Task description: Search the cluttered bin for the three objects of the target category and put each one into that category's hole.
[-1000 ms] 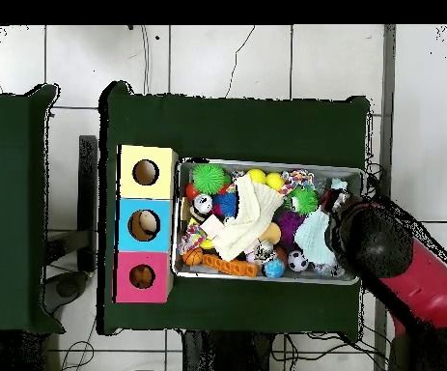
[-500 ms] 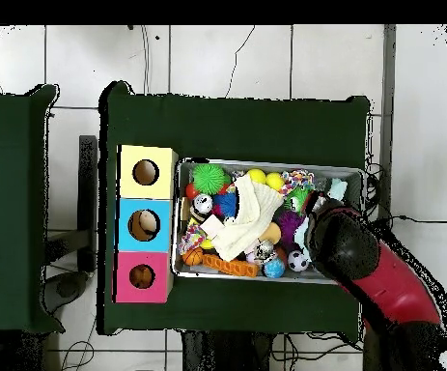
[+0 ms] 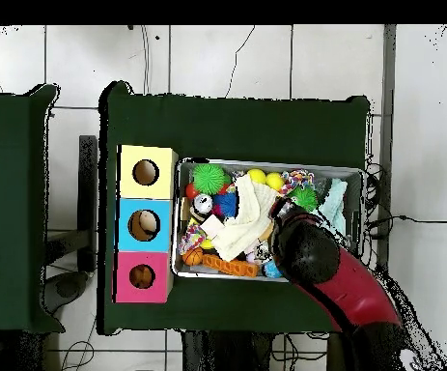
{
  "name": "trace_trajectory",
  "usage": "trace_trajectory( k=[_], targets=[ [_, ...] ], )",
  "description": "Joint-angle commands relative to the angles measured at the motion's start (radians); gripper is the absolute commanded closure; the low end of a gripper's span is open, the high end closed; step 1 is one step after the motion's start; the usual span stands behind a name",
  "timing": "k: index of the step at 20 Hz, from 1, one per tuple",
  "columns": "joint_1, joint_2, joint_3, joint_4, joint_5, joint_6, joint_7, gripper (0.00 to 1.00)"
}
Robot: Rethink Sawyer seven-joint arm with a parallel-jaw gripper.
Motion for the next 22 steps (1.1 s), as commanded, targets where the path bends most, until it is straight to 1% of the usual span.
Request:
trace_trajectory(
  k=[1, 2, 7, 10, 15, 17, 22],
  targets=[
    [0.062, -0.044, 0.052, 0.089, 0.088, 0.007, 0.316, 0.0],
    [0.081, -0.047, 0.036, 0.079, 0.095, 0.027, 0.324, 0.0],
    [0.117, -0.054, 0.01, 0.062, 0.108, 0.06, 0.344, 0.0],
    [0.143, -0.057, -0.019, 0.032, 0.116, 0.111, 0.35, 0.0],
    [0.181, -0.048, -0.056, -0.007, 0.132, 0.147, 0.359, 0.0],
    [0.182, -0.034, -0.055, -0.017, 0.138, 0.138, 0.353, 0.0],
    [0.179, 0.027, -0.044, -0.059, 0.144, 0.119, 0.334, 0.0]
  ],
)
